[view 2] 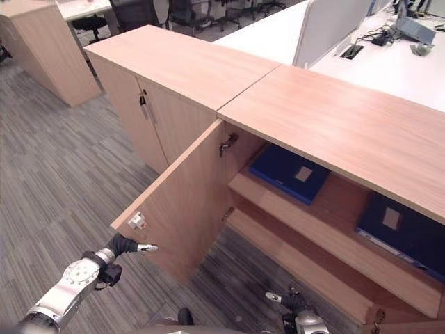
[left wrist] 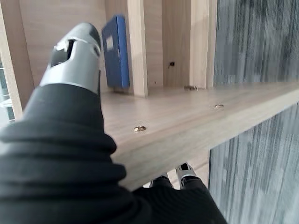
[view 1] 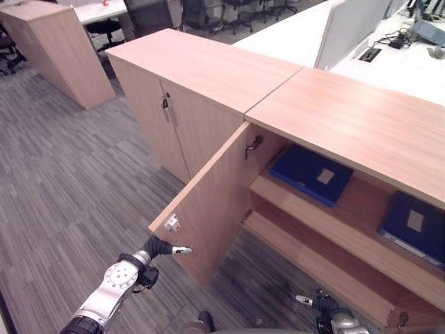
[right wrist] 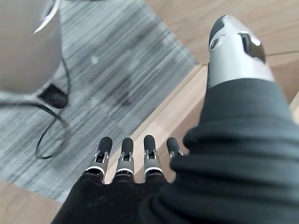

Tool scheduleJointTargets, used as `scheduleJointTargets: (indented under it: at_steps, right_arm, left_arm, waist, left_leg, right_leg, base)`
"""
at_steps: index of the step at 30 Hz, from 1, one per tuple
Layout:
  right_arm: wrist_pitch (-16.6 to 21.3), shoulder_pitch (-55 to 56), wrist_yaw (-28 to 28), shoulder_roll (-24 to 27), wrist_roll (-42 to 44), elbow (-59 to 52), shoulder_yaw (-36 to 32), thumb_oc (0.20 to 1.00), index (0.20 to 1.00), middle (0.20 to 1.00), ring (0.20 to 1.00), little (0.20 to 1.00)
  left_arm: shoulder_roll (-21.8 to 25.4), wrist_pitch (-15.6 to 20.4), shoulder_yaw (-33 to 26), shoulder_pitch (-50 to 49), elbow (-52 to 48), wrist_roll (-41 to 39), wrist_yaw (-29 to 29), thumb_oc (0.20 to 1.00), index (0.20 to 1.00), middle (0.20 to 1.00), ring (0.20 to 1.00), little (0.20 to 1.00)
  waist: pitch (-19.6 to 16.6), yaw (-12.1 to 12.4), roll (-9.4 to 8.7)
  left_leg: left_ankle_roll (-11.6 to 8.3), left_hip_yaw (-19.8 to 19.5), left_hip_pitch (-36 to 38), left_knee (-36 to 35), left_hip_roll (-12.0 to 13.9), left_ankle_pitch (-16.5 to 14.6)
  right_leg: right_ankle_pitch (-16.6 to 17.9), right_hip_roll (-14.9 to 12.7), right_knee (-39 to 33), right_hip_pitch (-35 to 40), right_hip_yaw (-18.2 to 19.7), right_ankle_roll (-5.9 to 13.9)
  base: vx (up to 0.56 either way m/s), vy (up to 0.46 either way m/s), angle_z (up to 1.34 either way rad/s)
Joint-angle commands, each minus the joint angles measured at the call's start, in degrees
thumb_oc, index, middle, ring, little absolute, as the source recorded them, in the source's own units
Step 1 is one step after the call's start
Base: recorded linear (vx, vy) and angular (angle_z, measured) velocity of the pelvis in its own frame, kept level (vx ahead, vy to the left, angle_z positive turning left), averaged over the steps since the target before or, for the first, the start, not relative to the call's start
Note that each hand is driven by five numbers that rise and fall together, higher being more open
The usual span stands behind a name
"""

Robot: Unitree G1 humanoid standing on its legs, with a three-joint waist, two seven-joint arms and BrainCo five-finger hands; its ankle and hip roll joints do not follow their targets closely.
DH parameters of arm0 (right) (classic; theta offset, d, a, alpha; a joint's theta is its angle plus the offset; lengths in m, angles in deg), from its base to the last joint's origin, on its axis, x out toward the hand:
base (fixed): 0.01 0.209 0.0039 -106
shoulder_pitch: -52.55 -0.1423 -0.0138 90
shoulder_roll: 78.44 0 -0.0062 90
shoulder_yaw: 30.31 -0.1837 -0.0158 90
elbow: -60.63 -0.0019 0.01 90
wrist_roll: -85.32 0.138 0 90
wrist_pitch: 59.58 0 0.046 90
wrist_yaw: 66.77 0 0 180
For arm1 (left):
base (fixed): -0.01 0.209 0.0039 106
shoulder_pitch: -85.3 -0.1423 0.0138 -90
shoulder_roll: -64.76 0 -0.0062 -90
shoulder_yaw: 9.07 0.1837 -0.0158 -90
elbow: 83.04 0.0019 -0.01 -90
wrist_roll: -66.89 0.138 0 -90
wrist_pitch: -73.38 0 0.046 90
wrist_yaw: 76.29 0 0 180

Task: Put the empty folder in the office cabinet

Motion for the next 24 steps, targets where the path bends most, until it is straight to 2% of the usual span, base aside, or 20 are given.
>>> scheduleJointTargets:
  at_steps: [1, 2, 6, 8, 10, 12, 14, 15, 16, 17, 18, 19, 20, 21, 24]
  right_arm:
    - [1.04, -2.55, 0.26, -0.59, -2.38, -1.25, 2.63, 1.0, 1.0, 1.0, 1.0, 1.0]
    - [1.09, -2.35, 0.23, -0.36, -2.49, -1.26, 2.8, 1.0, 1.0, 1.0, 1.0, 1.0]
    - [1.13, -2.32, 0.25, 0.07, -2.18, -1.22, 2.69, 1.0, 1.0, 1.0, 1.0, 1.0]
    - [1.16, -2.18, 0.46, 0.62, -1.38, -1.1, 2.08, 1.0, 1.0, 1.0, 1.0, 1.0]
    - [1.02, -2.39, 0.9, 1.25, -0.87, -0.77, 1.56, 1.0, 1.0, 1.0, 1.0, 1.0]
    - [0.92, -2.29, 0.96, 1.69, -0.58, -0.52, 1.12, 1.0, 1.0, 1.0, 1.0, 1.0]
    - [0.43, -2.38, 1.08, 2.52, -0.19, 0.2, 0.74, 1.0, 1.0, 1.0, 1.0, 1.0]
    - [0.07, -2.54, 1.14, 3.01, -0.21, 0.72, 0.76, 1.0, 1.0, 1.0, 1.0, 1.0]
    - [0.07, -2.6, 1.14, 3.0, -0.21, 0.73, 0.75, 1.0, 1.0, 1.0, 1.0, 1.0]
    - [-0.13, -2.46, 1.13, 3.24, -0.49, 1.23, 0.89, 1.0, 1.0, 1.0, 1.0, 1.0]
    - [-0.56, -2.53, 1.15, 3.47, -0.92, 2.01, 1.02, 1.0, 1.0, 1.0, 1.0, 1.0]
    - [-0.55, -2.53, 1.15, 3.48, -0.93, 2.02, 1.02, 1.0, 1.0, 1.0, 1.0, 1.0]
    - [-0.48, -2.47, 1.21, 3.61, -1.05, 2.46, 0.9, 1.0, 1.0, 1.0, 1.0, 1.0]
    - [-0.45, -2.59, 1.08, 3.43, -1.35, 2.6, 1.04, 1.0, 1.0, 1.0, 1.0, 1.0]
    - [-0.26, -1.6, 1.02, 2.41, -1.67, 2.16, 1.93, 1.0, 1.0, 1.0, 1.0, 1.0]
  left_arm:
    - [-8.24, 3.2, 5.36, 11.15, -4.03, -2.11, 2.04, 1.0, 1.0, 1.0, 1.0, 1.0]
    - [-8.83, 3.24, 5.57, 11.61, -4.09, -2.03, 1.9, 1.0, 1.0, 1.0, 1.0, 1.0]
    - [-9.04, 3.21, 6.13, 12.08, -4.94, -1.96, 2.07, 1.0, 1.0, 1.0, 1.0, 1.0]
    - [-9.84, 3.06, 6.99, 13.22, -4.97, -2.25, 2.09, 1.0, 1.0, 1.0, 1.0, 1.0]
    - [-10.44, 2.97, 7.51, 14.35, -4.47, -2.08, 1.85, 1.0, 1.0, 1.0, 1.0, 1.0]
    - [-10.69, 3.1, 7.82, 14.94, -4.13, -1.89, 1.56, 1.0, 1.0, 1.0, 1.0, 1.0]
    - [-10.93, 3.12, 8.09, 15.38, -4.18, -1.8, 1.1, 1.0, 1.0, 1.0, 1.0, 1.0]
    - [-10.69, 3.16, 7.76, 15.1, -4.71, -1.71, 0.79, 1.0, 1.0, 1.0, 1.0, 1.0]
    - [-10.68, 3.15, 7.75, 15.14, -4.74, -1.71, 0.78, 1.0, 1.0, 1.0, 1.0, 1.0]
    - [-10.62, 3.13, 7.65, 14.57, -4.9, -1.66, 0.69, 1.0, 1.0, 1.0, 1.0, 1.0]
    - [-10.83, 3.34, 6.71, 13.52, -3.82, -1.19, 0.04, 1.0, 1.0, 1.0, 1.0, 1.0]
    - [-10.86, 3.37, 6.72, 13.53, -3.76, -1.17, 0.04, 1.0, 1.0, 1.0, 1.0, 1.0]
    - [-10.99, 3.45, 6.12, 13.34, -3.24, -1.15, -0.23, 1.0, 1.0, 1.0, 1.0, 1.0]
    - [-11.33, 3.53, 5.41, 13.16, -2.76, -1.31, -0.5, 1.0, 1.0, 1.0, 1.0, 1.0]
    - [-12.36, 3.79, 3.24, 13.11, 0.24, -0.77, -2.55, 1.0, 1.0, 1.0, 1.0, 1.0]
  waist:
    - [-1.49, -6.71, -0.84]
    - [-1.55, -7.52, -0.63]
    - [-1.71, -8.34, -0.18]
    - [-1.33, -9.81, 0.49]
    - [-0.85, -10.15, 0.84]
    - [-0.74, -10.72, 0.81]
    - [-0.03, -10.38, 0.73]
    - [0.35, -9.4, 0.59]
    - [0.27, -9.42, 0.59]
    - [0.55, -8.35, 0.47]
    - [0.92, -5.93, 0.58]
    - [0.92, -5.96, 0.55]
    - [1.11, -5.71, 0.68]
    - [1.06, -5.8, 0.76]
    - [-0.14, -6.4, 0.96]
  left_leg:
    - [-2.37, -1.43, 1.42, 1.88, 2.95, -3.4]
    - [-2.82, -0.92, 1.69, 1.96, 3.81, -2.8]
    - [-3.47, 0.02, 1.62, 2.54, 5.1, -1.92]
    - [-4.22, 0.86, 2.06, 3.74, 6.56, -1.35]
    - [-4.79, 0.27, 1.23, 4.72, 7.75, -0.14]
    - [-4.96, -0.3, 1.31, 4.77, 7.8, -0.34]
    - [-4.99, -5.51, -0.02, 7.01, 7.01, -1.0]
    - [-4.65, -11.01, -0.66, 7.42, 5.27, -2.39]
    - [-4.59, -11.04, -0.95, 7.49, 5.27, -2.25]
    - [-4.26, -16.95, -1.59, 7.27, 3.42, -3.48]
    - [-3.75, -32.66, -4.07, 6.08, -1.58, -4.62]
    - [-3.72, -32.7, -4.04, 6.11, -1.65, -4.7]
    - [-3.58, -35.33, -4.57, 6.25, -2.75, -4.82]
    - [-3.61, -35.68, -4.1, 5.71, -2.74, -4.82]
    - [-3.6, -32.92, -1.31, 3.34, -1.17, -4.21]
  right_leg:
    - [3.42, 3.89, -2.92, 0.52, 2.16, 0.43]
    - [2.97, 5.17, -3.72, 0.61, 2.96, 0.06]
    - [2.59, 6.61, -4.48, 0.61, 3.83, -0.56]
    - [1.3, 8.2, -4.86, 1.29, 4.7, -1.22]
    - [0.97, 9.02, -4.48, 0.81, 5.4, -1.93]
    - [0.34, 9.32, -4.05, 0.76, 5.93, -2.09]
    - [-0.06, 9.73, -2.82, -0.16, 7.9, -3.04]
    - [-0.37, 9.9, -2.12, -0.44, 9.39, -3.36]
    - [-0.18, 9.89, -2.14, -0.67, 9.37, -3.39]
    - [-0.62, 10.23, -1.59, -0.54, 11.31, -3.71]
    - [-0.97, 11.94, -1.14, -0.67, 17.73, -4.55]
    - [-1.12, 11.88, -1.06, -0.64, 17.71, -4.55]
    - [-1.28, 12.47, -1.04, -0.61, 19.59, -4.7]
    - [-1.39, 12.8, -0.9, -0.51, 20.49, -4.69]
    - [-1.32, 13.49, -2.09, 0.44, 21.55, -4.46]
  base:
    - [-0.1, -0.336, -0.26]
    - [-0.06, -0.207, -0.28]
    - [-0.04, -0.155, -0.28]
    - [-0.05, -0.206, -0.3]
    - [-0.07, -0.116, -0.19]
    - [-0.05, -0.096, -0.43]
    - [-0.07, -0.115, -0.59]
    - [-0.04, -0.054, -0.66]
    - [0.03, -0.061, -0.96]
    - [0.11, -0.061, -1.5]
    - [0.13, -0.061, -1.57]
    - [0.11, -0.034, -1.69]
    - [0.04, 0.003, -1.91]
    - [0.04, 0.006, -1.92]
    - [0.08, 0.02, -0.65]
